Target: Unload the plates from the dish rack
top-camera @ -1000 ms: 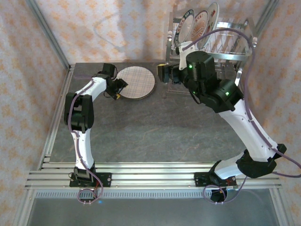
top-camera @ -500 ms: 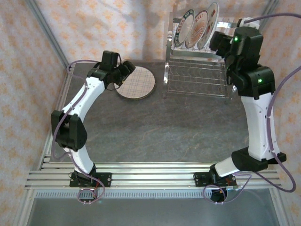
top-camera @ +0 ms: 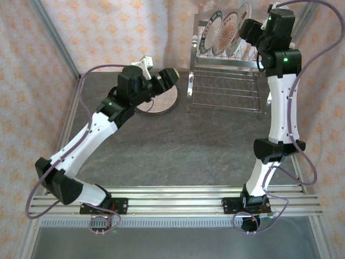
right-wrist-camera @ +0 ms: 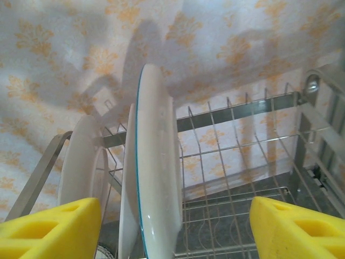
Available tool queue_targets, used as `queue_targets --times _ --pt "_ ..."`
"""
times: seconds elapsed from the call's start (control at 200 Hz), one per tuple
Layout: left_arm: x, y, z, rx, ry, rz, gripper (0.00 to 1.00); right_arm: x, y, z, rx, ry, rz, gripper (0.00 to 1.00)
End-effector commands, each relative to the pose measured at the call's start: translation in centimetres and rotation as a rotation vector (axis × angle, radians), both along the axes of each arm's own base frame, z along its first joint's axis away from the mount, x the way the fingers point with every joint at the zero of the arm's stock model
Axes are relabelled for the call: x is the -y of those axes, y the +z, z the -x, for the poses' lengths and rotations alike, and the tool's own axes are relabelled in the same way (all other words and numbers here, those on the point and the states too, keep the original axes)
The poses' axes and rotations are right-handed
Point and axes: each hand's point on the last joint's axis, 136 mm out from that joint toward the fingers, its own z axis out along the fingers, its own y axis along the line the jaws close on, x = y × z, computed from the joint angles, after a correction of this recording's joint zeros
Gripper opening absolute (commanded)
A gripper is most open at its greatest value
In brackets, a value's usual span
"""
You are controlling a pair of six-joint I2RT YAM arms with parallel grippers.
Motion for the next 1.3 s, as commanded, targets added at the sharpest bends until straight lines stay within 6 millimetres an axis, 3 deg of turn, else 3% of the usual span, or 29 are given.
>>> queue_targets --times 0.0,0.195,0.616,1.086,1.191,1.296 --pt "-0.5 3.6 1.4 0.18 0.007 0.034 0.82 0.0 1.9 -0.1 0.062 0.024 0.011 0.72" --pt "-0.9 4.9 3.0 0.218 0.002 0.052 0.84 0.4 1.2 -1.8 0.069 0.005 0.028 0.65" --pt "-1.0 7.0 3.8 0.262 -0.013 0.088 0.84 0.7 -0.5 -5.0 0.067 -0.014 0.064 0.53" --pt "-1.0 7.4 3.6 0.267 -0.004 0.098 0.84 0.1 -1.5 -6.2 0.055 -0.047 0.117 0.39" --pt "-1.1 7.3 3.6 0.265 -0.002 0.097 0.84 -0.2 -1.4 -6.1 0.058 -0.081 0.146 0.26" --pt "-1.2 7.1 3.7 0.262 0.0 0.095 0.84 -0.5 -1.0 -5.8 0.068 -0.105 0.162 0.2"
